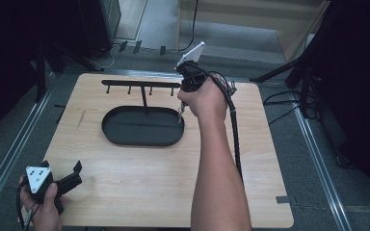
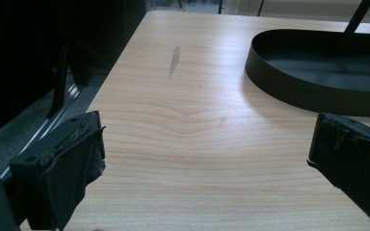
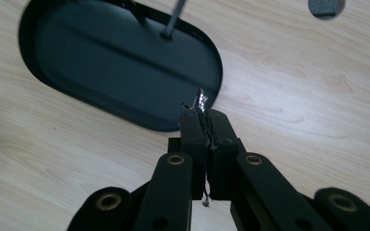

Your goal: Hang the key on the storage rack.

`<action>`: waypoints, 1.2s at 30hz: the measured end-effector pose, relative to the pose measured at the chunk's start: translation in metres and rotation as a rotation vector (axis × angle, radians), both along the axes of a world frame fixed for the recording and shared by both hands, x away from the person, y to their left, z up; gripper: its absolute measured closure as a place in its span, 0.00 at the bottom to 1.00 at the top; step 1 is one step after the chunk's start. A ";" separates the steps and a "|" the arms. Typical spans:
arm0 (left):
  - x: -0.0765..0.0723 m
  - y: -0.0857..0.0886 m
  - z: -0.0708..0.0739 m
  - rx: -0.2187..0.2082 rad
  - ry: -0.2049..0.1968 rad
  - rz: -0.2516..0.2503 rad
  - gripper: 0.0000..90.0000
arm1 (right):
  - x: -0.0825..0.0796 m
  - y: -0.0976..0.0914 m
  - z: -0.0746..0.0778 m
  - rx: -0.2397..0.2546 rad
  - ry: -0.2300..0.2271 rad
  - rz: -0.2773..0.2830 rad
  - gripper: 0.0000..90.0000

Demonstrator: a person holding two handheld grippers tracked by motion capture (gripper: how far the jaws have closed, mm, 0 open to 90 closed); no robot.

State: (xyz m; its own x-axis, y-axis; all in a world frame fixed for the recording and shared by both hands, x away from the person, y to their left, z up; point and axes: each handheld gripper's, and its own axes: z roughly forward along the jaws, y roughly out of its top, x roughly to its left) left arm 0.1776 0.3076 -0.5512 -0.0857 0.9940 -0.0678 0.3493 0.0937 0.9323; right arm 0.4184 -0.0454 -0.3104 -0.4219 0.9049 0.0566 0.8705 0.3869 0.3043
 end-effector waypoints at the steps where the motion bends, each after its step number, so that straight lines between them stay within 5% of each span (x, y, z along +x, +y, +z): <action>1: 0.000 0.000 0.000 0.001 -0.001 0.001 0.00 | 0.003 0.006 0.004 0.007 -0.011 -0.003 0.98; 14: 0.000 0.000 0.000 -0.007 0.000 -0.001 0.00 | 0.014 0.015 0.023 0.024 -0.049 -0.028 0.98; 36: 0.000 0.001 0.000 -0.015 0.002 -0.001 0.00 | 0.021 0.029 0.022 -0.001 -0.093 -0.023 0.98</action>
State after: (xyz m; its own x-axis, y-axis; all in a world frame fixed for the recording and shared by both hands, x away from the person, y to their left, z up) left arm 0.1774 0.3091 -0.5511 -0.0845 0.9930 -0.0828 0.3509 0.1074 0.9302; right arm 0.4391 -0.0163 -0.2881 -0.4047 0.9143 0.0172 0.8471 0.3677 0.3837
